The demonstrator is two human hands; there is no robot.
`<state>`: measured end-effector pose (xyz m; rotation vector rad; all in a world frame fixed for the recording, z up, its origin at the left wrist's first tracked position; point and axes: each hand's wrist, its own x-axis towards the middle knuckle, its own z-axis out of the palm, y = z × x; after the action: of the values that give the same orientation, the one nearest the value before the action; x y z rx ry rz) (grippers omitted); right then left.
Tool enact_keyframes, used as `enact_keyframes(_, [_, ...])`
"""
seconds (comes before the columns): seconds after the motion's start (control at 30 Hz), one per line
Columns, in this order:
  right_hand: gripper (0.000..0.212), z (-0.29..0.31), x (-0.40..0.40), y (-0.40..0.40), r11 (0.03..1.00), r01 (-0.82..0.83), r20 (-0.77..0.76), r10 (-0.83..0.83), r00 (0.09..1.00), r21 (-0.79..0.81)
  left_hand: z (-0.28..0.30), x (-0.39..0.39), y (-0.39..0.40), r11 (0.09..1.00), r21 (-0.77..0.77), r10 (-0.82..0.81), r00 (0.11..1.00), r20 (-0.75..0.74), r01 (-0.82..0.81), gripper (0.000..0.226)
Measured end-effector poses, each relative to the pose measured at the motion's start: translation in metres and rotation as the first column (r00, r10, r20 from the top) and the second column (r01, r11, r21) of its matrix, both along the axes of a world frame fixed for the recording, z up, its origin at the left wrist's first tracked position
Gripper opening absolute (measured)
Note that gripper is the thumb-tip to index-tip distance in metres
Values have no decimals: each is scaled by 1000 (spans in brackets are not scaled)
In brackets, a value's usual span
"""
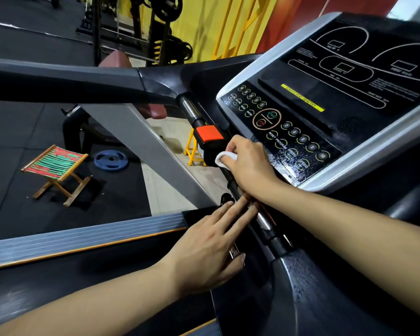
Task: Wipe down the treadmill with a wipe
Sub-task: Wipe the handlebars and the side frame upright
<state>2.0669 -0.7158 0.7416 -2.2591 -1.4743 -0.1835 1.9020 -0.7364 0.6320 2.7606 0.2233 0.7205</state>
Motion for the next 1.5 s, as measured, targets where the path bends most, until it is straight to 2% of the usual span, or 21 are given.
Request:
enact_keyframes(0.07, [19, 2, -1, 0, 999, 19, -9, -19, 1000, -35, 0, -1, 0, 1000, -15, -17, 1000, -11, 17, 84])
enact_keyframes(0.13, [17, 6, -2, 0, 989, 52, -13, -55, 998, -138, -1, -1, 1, 999, -20, -28, 999, -29, 27, 85])
enact_keyframes(0.27, [35, 22, -9, -12, 945, 133, 23, -132, 991, -300, -2, -1, 5, 999, 51, -9, 999, -47, 11, 85])
enact_keyframes(0.33, [39, 33, -7, -25, 933, 131, 19, -132, 991, -335, -2, -2, 8, 997, 80, 0, 1000, -28, 2, 80])
enact_keyframes(0.47, [47, 45, 4, -45, 879, 121, 94, -88, 992, -461, -1, -10, 21, 999, 35, 28, 1000, 7, -28, 69])
enact_keyframes(0.63, [47, 34, 11, -70, 820, 38, -16, -57, 998, -571, 7, -3, 34, 995, -34, 98, 995, -5, -98, 69])
enact_keyframes(0.77, [36, 39, 18, -119, 745, -46, -254, -169, 952, -665, 7, 2, 44, 996, -9, 92, 995, -30, -92, 68])
enact_keyframes(0.83, [38, 36, 17, -125, 774, -36, -252, -161, 954, -632, 7, 3, 47, 996, -20, 83, 996, -25, -83, 65])
enact_keyframes(0.93, [45, 25, 5, -99, 886, 41, -54, -74, 996, -462, 8, 1, 54, 998, -22, 51, 999, -6, -51, 62])
enact_keyframes(1.03, [26, 19, -13, -76, 930, -47, 76, 80, 994, -364, 17, -2, 66, 997, -84, 4, 998, 64, 2, 59])
enact_keyframes(1.13, [6, 23, -28, -86, 881, -127, 188, 234, 954, -455, 24, -2, 74, 987, -153, 54, 994, 98, -39, 60])
enact_keyframes(1.27, [13, 28, -31, -132, 797, -300, 108, 412, 905, -524, 30, 11, 73, 985, -164, 55, 996, 66, -43, 72])
enact_keyframes(1.37, [15, 25, -19, -129, 759, -399, 106, 518, 849, -515, 32, 21, 73, 986, -166, 23, 999, 32, -17, 77])
enact_keyframes(1.43, [14, 14, -13, -103, 732, -406, 208, 589, 781, -547, 35, 24, 73, 982, -188, 33, 999, 14, -30, 75])
enact_keyframes(1.5, [15, -1, -7, -75, 711, -306, 326, 603, 728, -633, 40, 23, 74, 983, -177, 42, 999, 12, -39, 74])
